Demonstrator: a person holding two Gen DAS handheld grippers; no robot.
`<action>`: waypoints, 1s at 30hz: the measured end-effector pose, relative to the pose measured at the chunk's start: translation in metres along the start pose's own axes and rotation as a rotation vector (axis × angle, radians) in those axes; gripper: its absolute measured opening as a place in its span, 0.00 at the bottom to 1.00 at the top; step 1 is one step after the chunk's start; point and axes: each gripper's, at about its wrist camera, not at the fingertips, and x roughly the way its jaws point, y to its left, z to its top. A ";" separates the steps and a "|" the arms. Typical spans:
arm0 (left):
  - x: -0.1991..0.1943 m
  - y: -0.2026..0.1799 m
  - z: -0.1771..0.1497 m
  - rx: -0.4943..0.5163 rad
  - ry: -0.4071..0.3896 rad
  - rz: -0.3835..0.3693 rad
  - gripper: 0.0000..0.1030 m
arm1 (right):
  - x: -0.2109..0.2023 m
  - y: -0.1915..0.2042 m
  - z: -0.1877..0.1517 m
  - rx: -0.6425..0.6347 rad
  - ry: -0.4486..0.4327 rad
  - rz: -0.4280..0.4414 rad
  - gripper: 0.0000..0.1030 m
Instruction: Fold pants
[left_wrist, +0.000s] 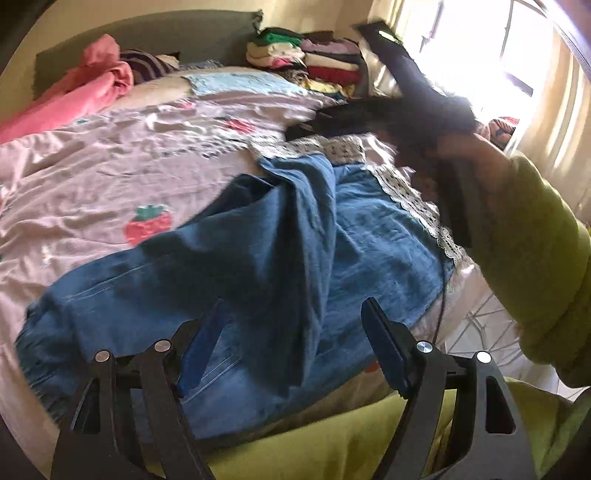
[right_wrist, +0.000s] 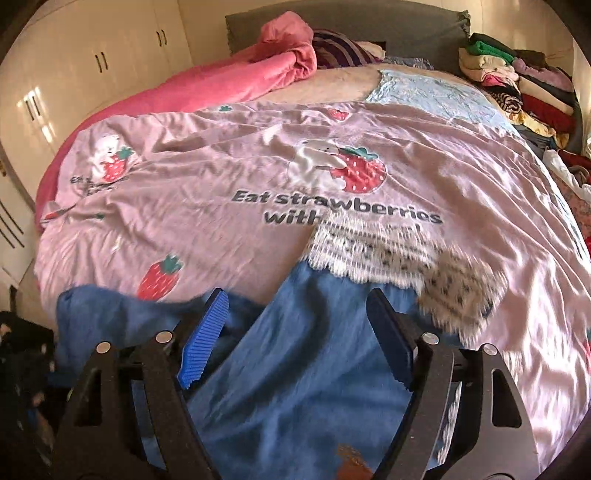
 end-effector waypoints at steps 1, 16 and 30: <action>0.007 -0.002 0.003 0.005 0.014 -0.012 0.73 | 0.006 0.000 0.004 0.003 0.010 0.006 0.68; 0.083 -0.009 0.021 0.010 0.118 -0.038 0.48 | 0.103 -0.010 0.037 -0.009 0.129 -0.120 0.35; 0.077 -0.003 0.020 -0.014 0.084 -0.059 0.47 | -0.019 -0.092 0.005 0.290 -0.088 0.023 0.07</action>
